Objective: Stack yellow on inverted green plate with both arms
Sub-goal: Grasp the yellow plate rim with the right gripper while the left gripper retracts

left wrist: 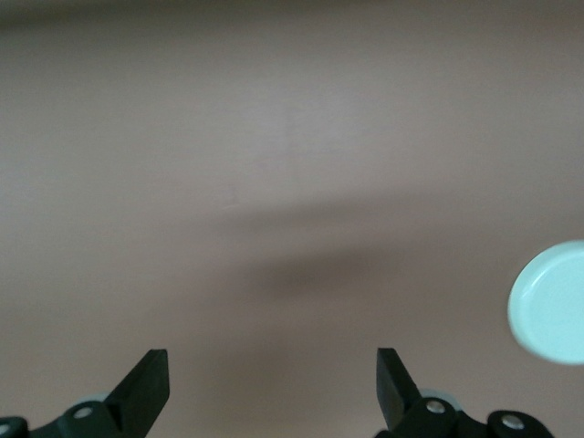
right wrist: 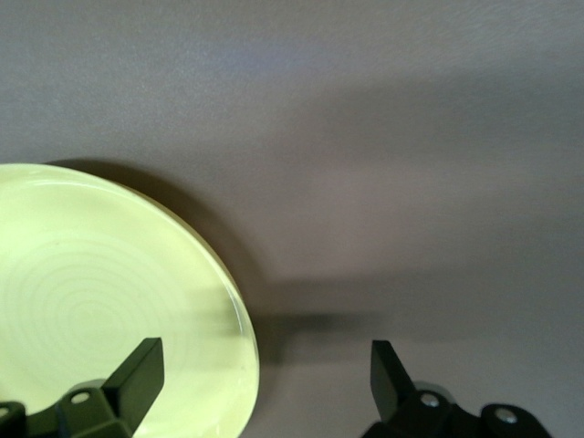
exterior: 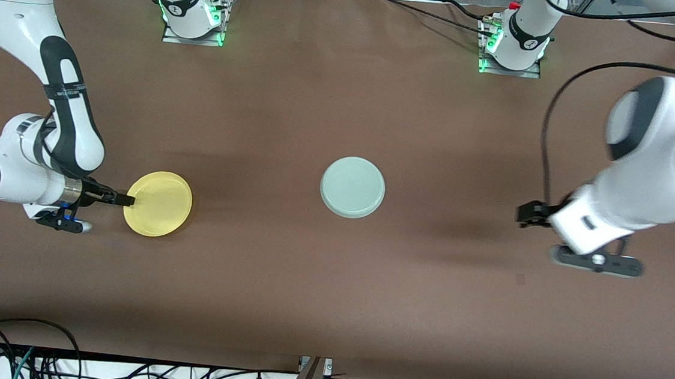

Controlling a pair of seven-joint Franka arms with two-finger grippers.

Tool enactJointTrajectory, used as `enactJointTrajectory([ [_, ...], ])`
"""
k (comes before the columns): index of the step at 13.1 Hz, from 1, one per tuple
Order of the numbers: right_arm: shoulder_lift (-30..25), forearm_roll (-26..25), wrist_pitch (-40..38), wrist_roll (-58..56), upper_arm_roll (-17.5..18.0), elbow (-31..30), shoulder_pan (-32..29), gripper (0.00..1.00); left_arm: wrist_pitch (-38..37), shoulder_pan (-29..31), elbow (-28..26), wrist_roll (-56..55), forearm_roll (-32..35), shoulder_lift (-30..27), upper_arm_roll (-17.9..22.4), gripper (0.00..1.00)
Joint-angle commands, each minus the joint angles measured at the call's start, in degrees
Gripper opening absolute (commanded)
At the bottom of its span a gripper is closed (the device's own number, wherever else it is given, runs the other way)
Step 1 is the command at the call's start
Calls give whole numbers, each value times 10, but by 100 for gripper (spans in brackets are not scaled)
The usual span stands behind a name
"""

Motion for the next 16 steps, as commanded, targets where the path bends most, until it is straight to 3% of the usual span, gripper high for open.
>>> enactJointTrajectory([
  [1,-25,8,42,-10,9,-50,-4,72,-2,22,-71,44,-15,-70,2,100],
  [2,-27,8,41,-11,9,-51,-4,35,1,22,-114,52,-14,-107,10,100],
  [3,-27,8,40,-11,9,-51,-4,14,5,22,-163,56,-17,-144,17,100],
  [4,-27,8,39,-11,9,-51,-4,3,30,17,-210,55,-17,-179,26,100],
  [7,-28,21,36,-11,9,-51,-4,0,141,-19,-328,56,-48,-251,88,100],
  [10,-39,34,22,-11,15,-45,-4,0,147,-29,-344,55,-56,-268,106,100],
  [16,-61,47,-37,31,101,-2,-4,0,141,-15,-360,59,-51,-287,101,100],
])
